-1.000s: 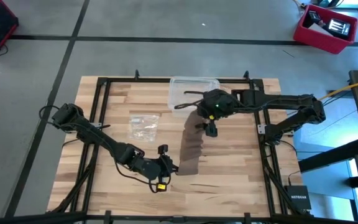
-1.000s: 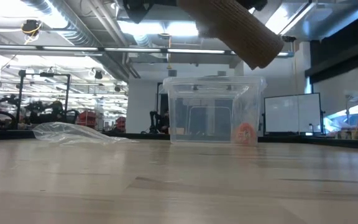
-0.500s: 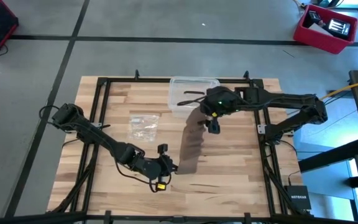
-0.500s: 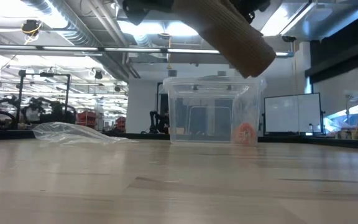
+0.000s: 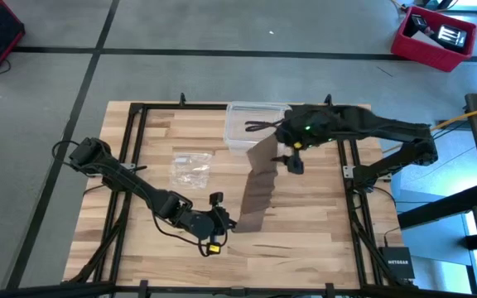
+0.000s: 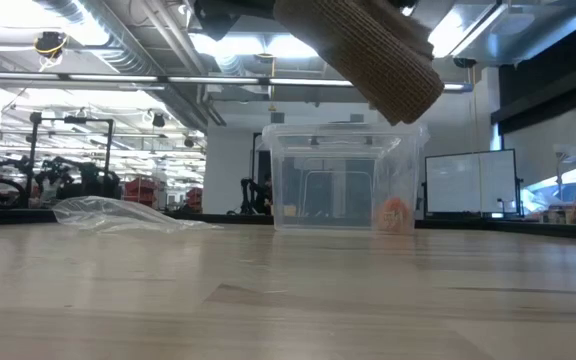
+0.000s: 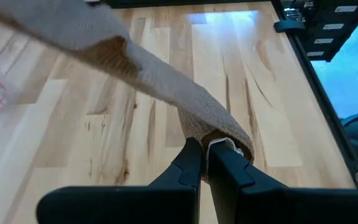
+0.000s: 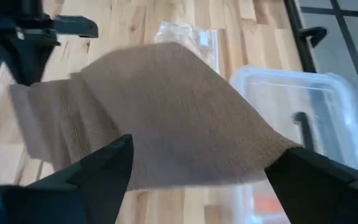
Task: Roll bandage
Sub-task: Roll the brown bandage
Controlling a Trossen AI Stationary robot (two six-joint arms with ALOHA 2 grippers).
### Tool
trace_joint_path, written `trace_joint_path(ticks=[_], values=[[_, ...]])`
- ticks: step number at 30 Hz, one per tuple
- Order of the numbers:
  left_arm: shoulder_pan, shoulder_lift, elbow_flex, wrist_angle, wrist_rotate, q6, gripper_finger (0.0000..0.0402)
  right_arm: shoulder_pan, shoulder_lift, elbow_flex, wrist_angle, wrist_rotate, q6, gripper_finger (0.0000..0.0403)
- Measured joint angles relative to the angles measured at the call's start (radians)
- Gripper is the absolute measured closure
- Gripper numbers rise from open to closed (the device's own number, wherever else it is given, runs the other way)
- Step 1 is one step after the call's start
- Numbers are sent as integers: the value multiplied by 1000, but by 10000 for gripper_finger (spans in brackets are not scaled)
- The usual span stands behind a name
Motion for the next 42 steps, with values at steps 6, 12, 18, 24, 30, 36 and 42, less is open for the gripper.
trace_joint_path(ticks=[6,12,18,24,30,36,42], values=[[-1,0,0,3,71,2,394,0,-6,156,-111,74,19,56],[0,0,0,23,75,-17,394,1,-10,126,-179,64,9,56],[-1,-28,36,-10,130,12,394,2,-55,-38,-193,-54,50,56],[13,-156,123,-14,-34,264,394,32,-238,-292,41,-29,68,56],[72,-273,133,70,-193,505,394,97,-463,-560,406,64,131,56],[140,-301,132,152,-195,645,394,164,-571,-847,830,140,133,56],[179,-297,132,167,-187,663,394,164,-502,-1001,1133,118,177,56]])
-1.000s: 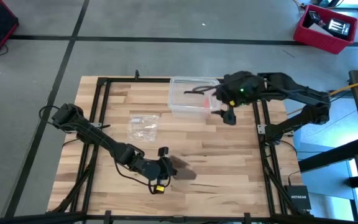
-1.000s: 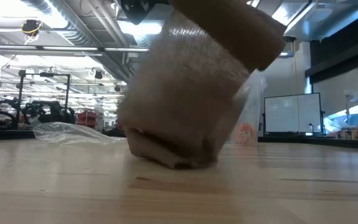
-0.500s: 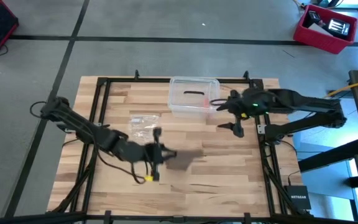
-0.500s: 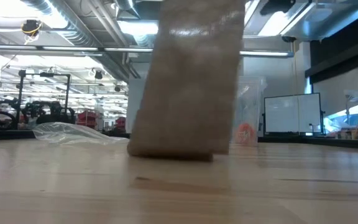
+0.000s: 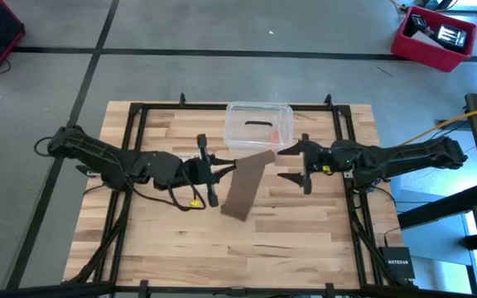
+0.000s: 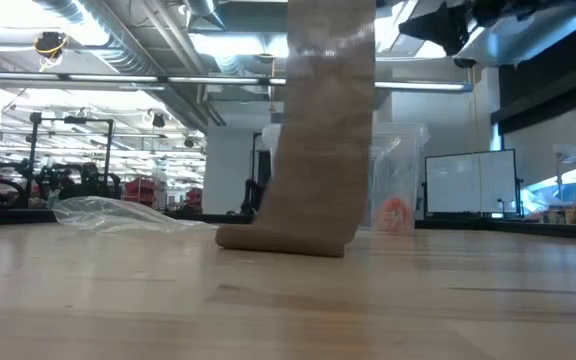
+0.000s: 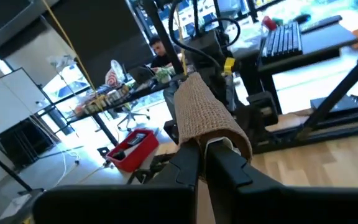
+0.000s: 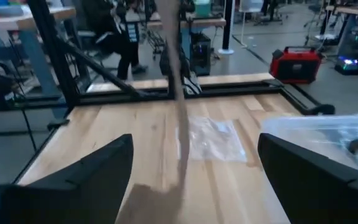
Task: Roll bandage
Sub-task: Roll the brown bandage
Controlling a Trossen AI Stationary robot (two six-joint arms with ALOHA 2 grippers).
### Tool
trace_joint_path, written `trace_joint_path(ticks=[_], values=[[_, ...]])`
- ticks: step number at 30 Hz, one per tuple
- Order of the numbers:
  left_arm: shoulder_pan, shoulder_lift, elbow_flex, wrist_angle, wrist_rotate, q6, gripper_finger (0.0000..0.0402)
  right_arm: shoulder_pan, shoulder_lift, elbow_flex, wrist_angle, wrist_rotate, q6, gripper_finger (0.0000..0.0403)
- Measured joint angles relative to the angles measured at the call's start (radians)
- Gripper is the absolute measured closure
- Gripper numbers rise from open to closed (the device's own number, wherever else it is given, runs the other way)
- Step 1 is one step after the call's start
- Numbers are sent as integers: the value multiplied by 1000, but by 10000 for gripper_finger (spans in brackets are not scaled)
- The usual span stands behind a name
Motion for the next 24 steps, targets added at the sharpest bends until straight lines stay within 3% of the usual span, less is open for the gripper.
trace_joint_path(ticks=[14,17,24], values=[[1,1,0,27,41,34,394,0,262,-4,265,-55,-131,61],[1,1,0,30,41,34,394,0,287,-44,366,-96,-130,87],[-4,-2,0,59,41,80,394,0,330,-198,632,-84,-68,169]])
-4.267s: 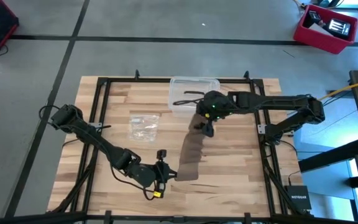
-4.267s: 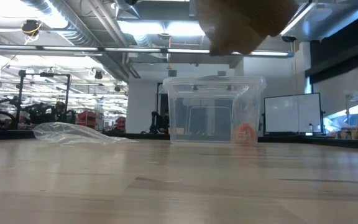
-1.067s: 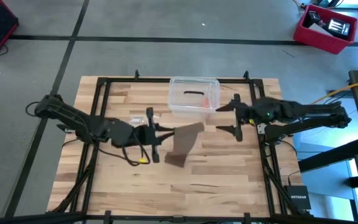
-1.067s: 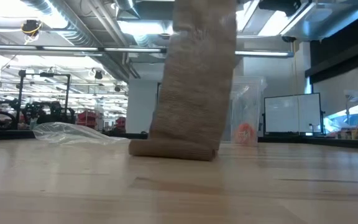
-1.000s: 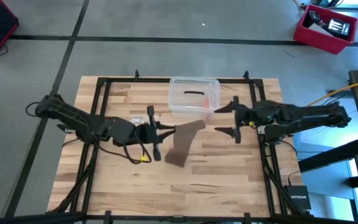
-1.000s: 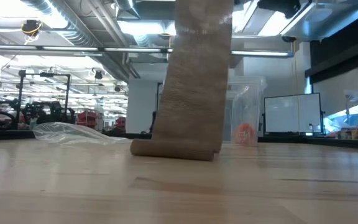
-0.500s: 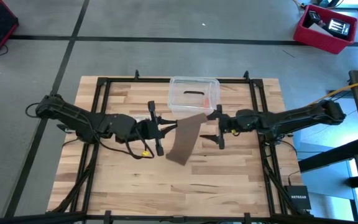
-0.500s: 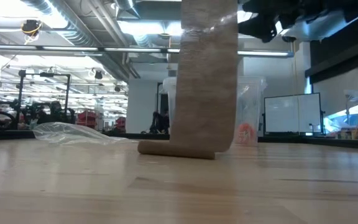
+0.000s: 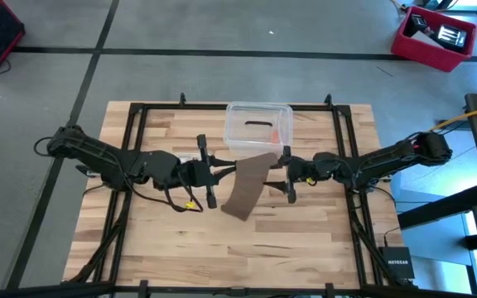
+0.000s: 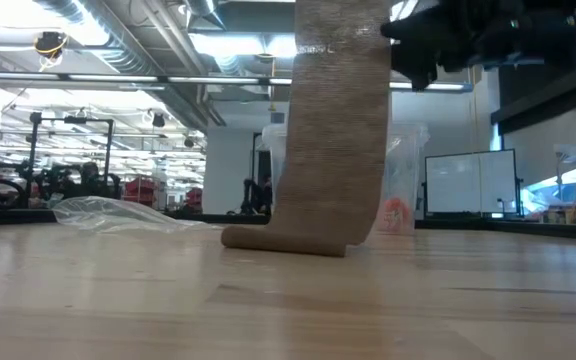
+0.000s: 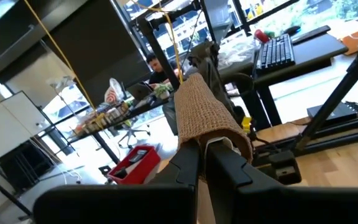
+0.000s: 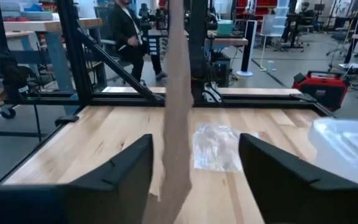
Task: Roll bandage
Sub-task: Roll the brown bandage
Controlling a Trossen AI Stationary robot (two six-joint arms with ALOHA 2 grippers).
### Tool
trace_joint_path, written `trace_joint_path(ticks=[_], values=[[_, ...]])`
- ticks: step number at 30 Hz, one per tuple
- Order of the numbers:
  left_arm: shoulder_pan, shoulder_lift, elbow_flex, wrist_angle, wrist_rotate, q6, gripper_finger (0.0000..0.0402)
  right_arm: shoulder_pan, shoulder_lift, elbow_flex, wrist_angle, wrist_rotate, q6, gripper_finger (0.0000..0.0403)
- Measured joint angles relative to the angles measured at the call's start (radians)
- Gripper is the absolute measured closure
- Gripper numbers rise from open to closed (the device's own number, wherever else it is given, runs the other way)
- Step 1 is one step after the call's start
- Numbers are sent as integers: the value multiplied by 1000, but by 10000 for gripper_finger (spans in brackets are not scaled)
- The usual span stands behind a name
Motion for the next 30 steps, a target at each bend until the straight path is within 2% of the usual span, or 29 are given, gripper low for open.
trace_joint_path(ticks=[6,13,16,19,23,24,30], values=[[14,0,0,19,2,11,394,0,64,2,23,0,20,203],[29,0,0,23,1,10,394,0,146,47,21,3,9,207],[35,0,0,31,1,19,394,0,165,59,20,37,-18,219],[35,0,0,54,1,37,394,1,170,61,18,42,-70,271],[35,0,0,42,0,33,394,1,170,61,16,18,-111,377],[35,0,0,37,0,33,394,4,170,61,20,10,-123,389],[35,0,0,38,0,33,394,87,132,62,8,24,-174,396]])
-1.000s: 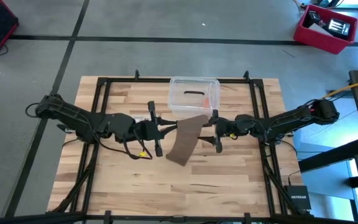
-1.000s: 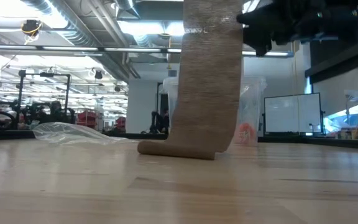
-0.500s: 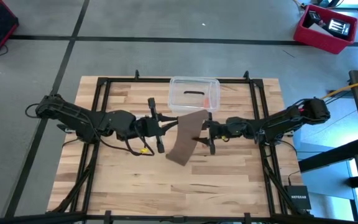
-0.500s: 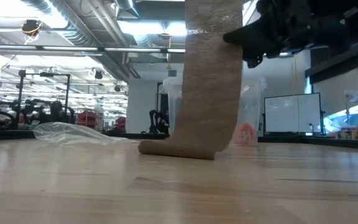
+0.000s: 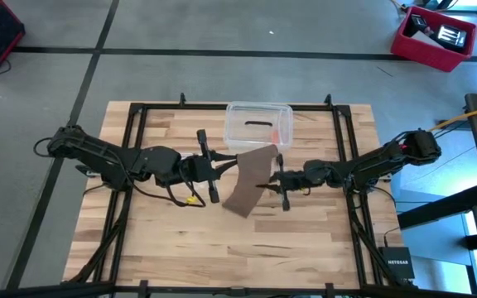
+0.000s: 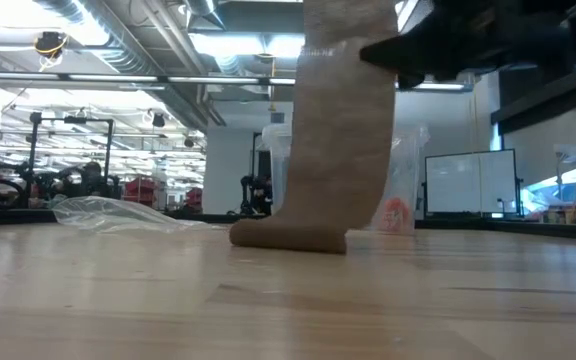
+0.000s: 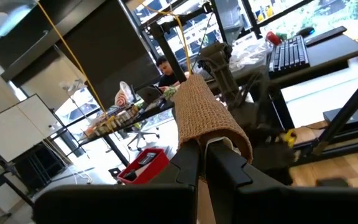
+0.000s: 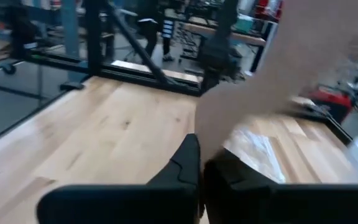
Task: Roll bandage
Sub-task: Roll the brown bandage
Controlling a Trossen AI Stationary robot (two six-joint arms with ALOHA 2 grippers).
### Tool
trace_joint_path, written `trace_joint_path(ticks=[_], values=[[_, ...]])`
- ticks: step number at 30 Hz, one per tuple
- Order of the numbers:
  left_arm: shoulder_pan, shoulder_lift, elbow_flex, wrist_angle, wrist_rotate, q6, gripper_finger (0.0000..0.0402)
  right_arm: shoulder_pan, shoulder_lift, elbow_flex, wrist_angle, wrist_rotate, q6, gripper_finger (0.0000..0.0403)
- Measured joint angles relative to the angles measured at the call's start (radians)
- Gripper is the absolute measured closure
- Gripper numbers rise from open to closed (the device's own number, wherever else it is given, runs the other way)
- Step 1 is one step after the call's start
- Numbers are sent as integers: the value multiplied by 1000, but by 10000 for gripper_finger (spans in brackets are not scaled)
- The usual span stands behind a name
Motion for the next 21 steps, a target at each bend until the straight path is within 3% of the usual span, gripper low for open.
trace_joint_path(ticks=[7,16,21], values=[[9,0,0,-20,-1,-1,394,125,-83,0,-109,89,-22,398],[41,0,0,-111,-52,23,398,274,-128,0,-127,183,-22,399],[46,18,0,-152,-133,50,399,349,-154,1,-122,244,-52,400]])
